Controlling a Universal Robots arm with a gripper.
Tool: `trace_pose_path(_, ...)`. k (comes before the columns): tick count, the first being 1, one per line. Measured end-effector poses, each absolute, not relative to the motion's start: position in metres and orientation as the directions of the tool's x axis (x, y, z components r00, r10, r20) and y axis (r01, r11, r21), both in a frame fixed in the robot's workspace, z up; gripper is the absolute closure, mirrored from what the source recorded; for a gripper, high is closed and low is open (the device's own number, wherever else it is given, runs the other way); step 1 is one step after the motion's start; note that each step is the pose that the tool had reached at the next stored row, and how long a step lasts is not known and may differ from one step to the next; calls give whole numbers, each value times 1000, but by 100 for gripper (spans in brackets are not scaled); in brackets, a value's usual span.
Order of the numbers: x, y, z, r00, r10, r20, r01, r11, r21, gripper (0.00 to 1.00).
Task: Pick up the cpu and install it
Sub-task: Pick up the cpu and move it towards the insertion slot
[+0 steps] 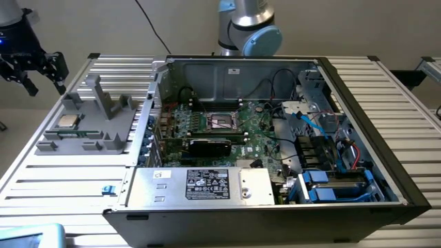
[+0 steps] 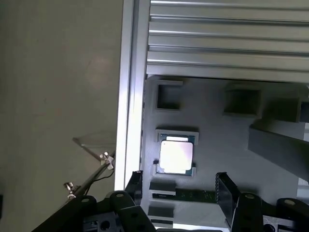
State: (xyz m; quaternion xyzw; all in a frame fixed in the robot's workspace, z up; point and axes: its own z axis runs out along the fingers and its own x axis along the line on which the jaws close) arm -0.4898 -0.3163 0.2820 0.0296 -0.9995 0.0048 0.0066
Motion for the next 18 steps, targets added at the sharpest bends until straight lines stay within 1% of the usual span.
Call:
trace_pose_path(10, -490, -319, 264, -998, -59, 14, -59, 998, -10, 28)
trace_pose_path(18, -489, -319, 255, -998, -59, 16, -59, 998, -24, 28)
